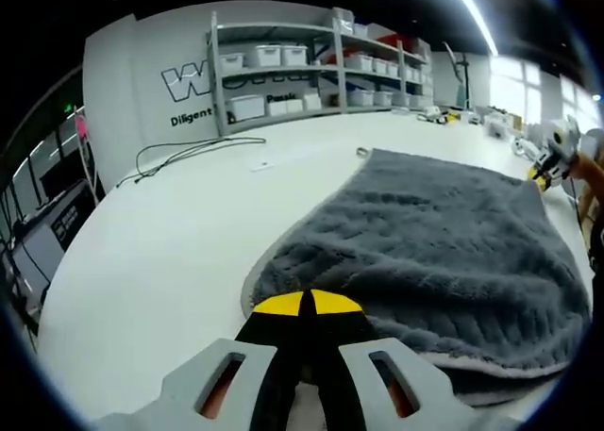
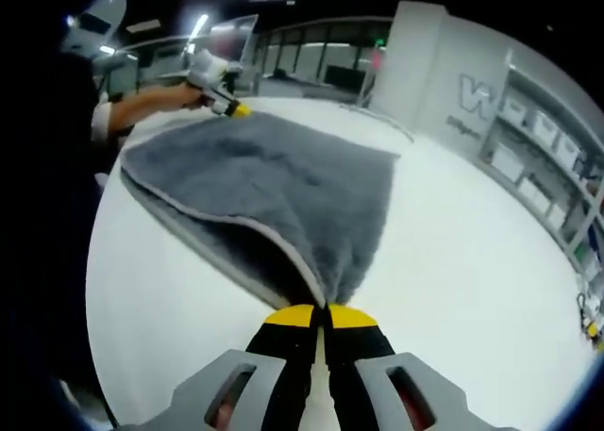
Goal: Open the folded towel by lifting each exposed corner and separating the folded layers until the towel lies flat within the target outline without major curled edges
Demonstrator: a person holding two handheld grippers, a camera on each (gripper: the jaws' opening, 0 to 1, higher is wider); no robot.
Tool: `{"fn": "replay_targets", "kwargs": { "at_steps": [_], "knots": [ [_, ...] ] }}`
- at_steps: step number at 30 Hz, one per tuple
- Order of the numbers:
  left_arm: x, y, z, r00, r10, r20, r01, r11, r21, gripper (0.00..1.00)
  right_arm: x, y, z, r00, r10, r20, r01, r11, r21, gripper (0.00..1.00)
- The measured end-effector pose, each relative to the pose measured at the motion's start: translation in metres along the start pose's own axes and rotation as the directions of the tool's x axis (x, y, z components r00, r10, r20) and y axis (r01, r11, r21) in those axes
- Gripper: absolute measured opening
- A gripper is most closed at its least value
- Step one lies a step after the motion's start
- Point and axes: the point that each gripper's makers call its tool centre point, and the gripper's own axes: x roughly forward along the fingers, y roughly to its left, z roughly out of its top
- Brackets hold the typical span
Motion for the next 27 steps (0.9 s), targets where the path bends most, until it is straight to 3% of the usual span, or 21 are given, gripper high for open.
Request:
{"fn": "replay_targets", "kwargs": {
  "at_steps": [27],
  "knots": [
    [0.016,0.011,0.008,0.999,0.008,0.046,-0.007,0.999,-0.040,0.01,-0.003,0.022,0.001,0.995,0.073,-0.070,-0.077,0.995,-0.067,0.00]
  ]
}}
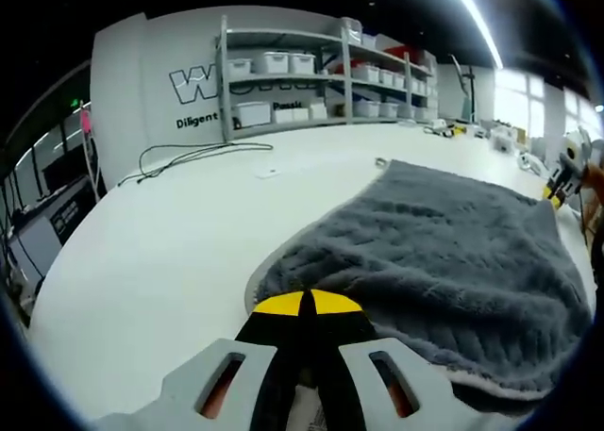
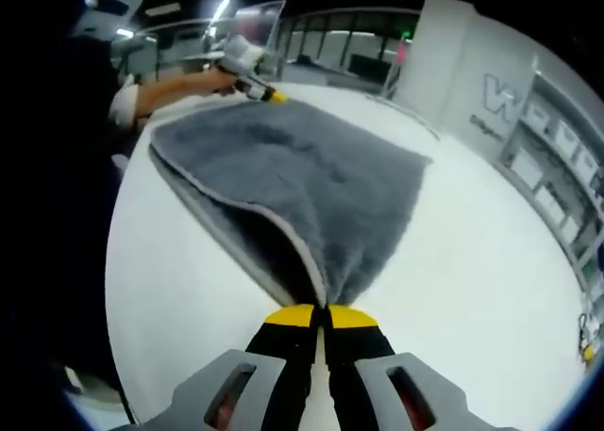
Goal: Open the folded towel by lifting each exposed corner and separating the folded layers until the towel lies flat within the target outline without major curled edges
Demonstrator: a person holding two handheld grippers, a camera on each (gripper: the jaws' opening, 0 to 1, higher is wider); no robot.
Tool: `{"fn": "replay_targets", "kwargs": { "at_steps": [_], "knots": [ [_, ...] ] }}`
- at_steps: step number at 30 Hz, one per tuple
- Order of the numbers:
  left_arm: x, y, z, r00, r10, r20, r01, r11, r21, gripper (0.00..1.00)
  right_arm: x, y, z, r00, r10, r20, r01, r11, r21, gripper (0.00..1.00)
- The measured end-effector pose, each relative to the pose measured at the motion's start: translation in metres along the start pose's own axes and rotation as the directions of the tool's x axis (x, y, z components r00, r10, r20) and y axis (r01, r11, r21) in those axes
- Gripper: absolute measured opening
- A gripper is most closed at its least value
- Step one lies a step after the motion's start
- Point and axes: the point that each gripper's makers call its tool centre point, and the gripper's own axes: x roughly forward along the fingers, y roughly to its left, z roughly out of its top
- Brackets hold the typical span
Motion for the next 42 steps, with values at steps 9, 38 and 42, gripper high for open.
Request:
{"fn": "replay_targets", "kwargs": {
  "at_steps": [9,38,42],
  "knots": [
    [0.006,0.004,0.003,1.000,-0.002,-0.001,0.002,1.000,0.004,0.01,-0.001,0.012,0.002,0.999,0.041,0.007,-0.041,0.999,0.014,0.00],
    [0.024,0.012,0.012,0.999,-0.022,-0.022,0.023,1.000,0.009,0.01,0.000,0.051,0.014,0.982,0.187,-0.008,-0.187,0.981,-0.042,0.00],
    [0.027,0.013,0.013,0.999,-0.024,-0.022,0.025,1.000,0.011,0.01,0.000,0.057,0.016,0.977,0.211,-0.001,-0.211,0.976,-0.047,0.00]
  ]
}}
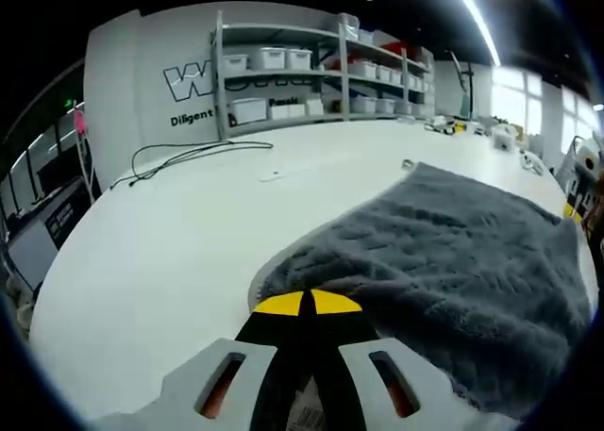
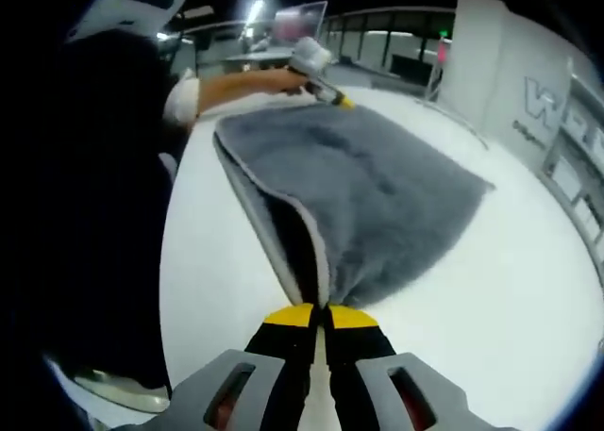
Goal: Open the folded towel by lifting each exposed corner and separating the folded layers until the towel lies flat within the target outline without major curled edges
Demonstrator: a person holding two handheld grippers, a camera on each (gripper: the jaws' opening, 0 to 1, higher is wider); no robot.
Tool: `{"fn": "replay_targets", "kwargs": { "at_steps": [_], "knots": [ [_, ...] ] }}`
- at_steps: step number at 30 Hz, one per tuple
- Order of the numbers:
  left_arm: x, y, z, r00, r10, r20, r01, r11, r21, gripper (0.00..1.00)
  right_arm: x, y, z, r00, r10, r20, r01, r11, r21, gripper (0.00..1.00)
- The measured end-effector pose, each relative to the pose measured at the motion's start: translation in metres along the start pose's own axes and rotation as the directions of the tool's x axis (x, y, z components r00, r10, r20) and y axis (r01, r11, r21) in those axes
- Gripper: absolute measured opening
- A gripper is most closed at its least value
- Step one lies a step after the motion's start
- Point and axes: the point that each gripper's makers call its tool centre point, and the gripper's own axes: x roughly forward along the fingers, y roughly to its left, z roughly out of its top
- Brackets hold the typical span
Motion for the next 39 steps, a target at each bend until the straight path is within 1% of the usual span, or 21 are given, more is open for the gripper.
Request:
{"fn": "replay_targets", "kwargs": {
  "at_steps": [12,24,35,39],
  "knots": [
    [0.006,0.002,0.004,1.000,-0.003,-0.005,0.003,1.000,0.005,0.01,0.003,0.013,0.005,0.998,0.061,0.005,-0.061,0.998,-0.014,0.00],
    [0.012,0.004,0.008,1.000,-0.002,-0.018,0.002,1.000,0.015,0.01,0.008,0.031,0.012,0.990,0.138,0.006,-0.138,0.990,-0.032,0.00],
    [0.015,0.005,0.009,1.000,0.001,-0.021,-0.001,1.000,0.019,0.01,0.013,0.044,0.018,0.984,0.180,0.019,-0.179,0.983,-0.040,0.00],
    [0.017,0.005,0.009,1.000,0.000,-0.011,0.000,1.000,0.014,0.01,0.015,0.049,0.020,0.981,0.194,0.021,-0.193,0.980,-0.047,0.00]
  ]
}}
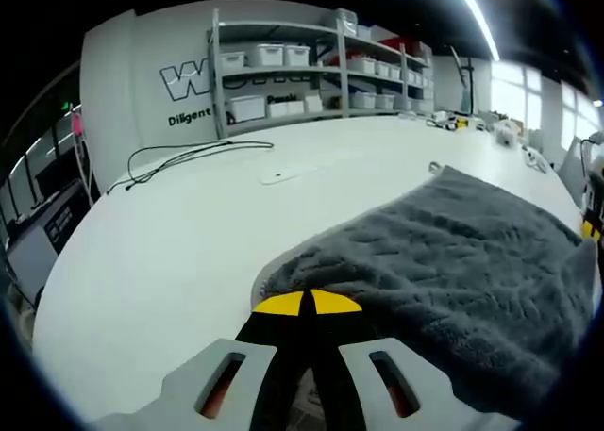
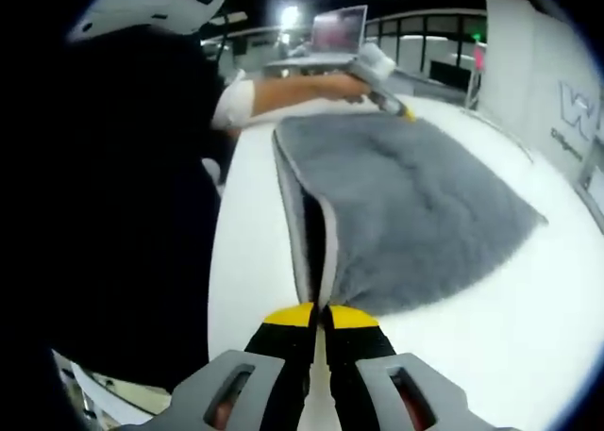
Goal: Open the folded towel by lifting each exposed corner and separating the folded layers until the towel lies flat within the target outline without major curled edges
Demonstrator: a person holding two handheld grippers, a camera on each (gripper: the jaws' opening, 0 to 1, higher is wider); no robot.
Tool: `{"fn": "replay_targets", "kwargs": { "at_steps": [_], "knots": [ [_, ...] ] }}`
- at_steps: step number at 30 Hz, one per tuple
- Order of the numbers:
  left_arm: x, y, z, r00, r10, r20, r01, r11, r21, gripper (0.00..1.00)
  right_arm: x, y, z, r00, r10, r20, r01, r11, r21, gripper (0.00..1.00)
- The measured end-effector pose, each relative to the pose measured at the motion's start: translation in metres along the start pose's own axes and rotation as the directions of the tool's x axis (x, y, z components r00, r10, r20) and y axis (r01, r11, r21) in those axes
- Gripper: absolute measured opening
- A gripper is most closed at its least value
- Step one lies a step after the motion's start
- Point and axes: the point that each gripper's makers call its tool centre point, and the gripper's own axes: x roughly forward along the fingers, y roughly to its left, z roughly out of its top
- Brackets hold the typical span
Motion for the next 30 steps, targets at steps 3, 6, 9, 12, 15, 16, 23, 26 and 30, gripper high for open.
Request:
{"fn": "replay_targets", "kwargs": {
  "at_steps": [3,6,9,12,15,16,23,26,30],
  "knots": [
    [0.000,0.000,0.000,1.000,0.002,0.002,-0.002,1.000,0.002,0.01,0.002,0.004,0.002,1.000,0.009,0.002,-0.009,1.000,-0.002,0.00],
    [0.001,0.000,0.000,1.000,0.007,-0.001,-0.007,1.000,0.008,0.01,0.004,0.007,0.003,1.000,0.015,0.001,-0.015,1.000,-0.006,0.00],
    [0.000,0.000,0.000,1.000,0.007,0.000,-0.007,1.000,0.008,0.01,0.005,0.010,0.004,1.000,0.023,0.002,-0.023,1.000,-0.007,0.00],
    [0.000,0.000,0.000,1.000,0.007,0.001,-0.007,1.000,0.008,0.01,0.006,0.011,0.005,1.000,0.027,0.002,-0.027,1.000,-0.008,0.00],
    [-0.001,-0.001,0.000,1.000,0.009,0.001,-0.009,1.000,0.010,0.01,0.006,0.011,0.005,1.000,0.029,0.001,-0.029,0.999,-0.019,0.01],
    [-0.001,-0.001,0.000,1.000,0.009,0.001,-0.009,1.000,0.008,0.01,0.005,0.012,0.005,1.000,0.030,0.002,-0.030,0.999,-0.028,0.01],
    [-0.002,-0.001,0.001,1.000,0.029,0.005,-0.029,0.998,0.058,0.01,0.005,0.015,0.005,1.000,0.027,-0.002,-0.027,0.996,-0.089,0.04],
    [-0.005,-0.002,0.002,0.999,0.035,0.008,-0.035,0.997,0.066,0.02,0.005,0.020,0.005,0.999,0.036,-0.011,-0.037,0.993,-0.109,0.09],
    [-0.012,0.002,0.003,0.999,0.033,0.014,-0.034,0.999,0.039,0.07,0.005,0.019,0.004,0.999,0.033,-0.016,-0.035,0.991,-0.129,0.11]
  ]
}}
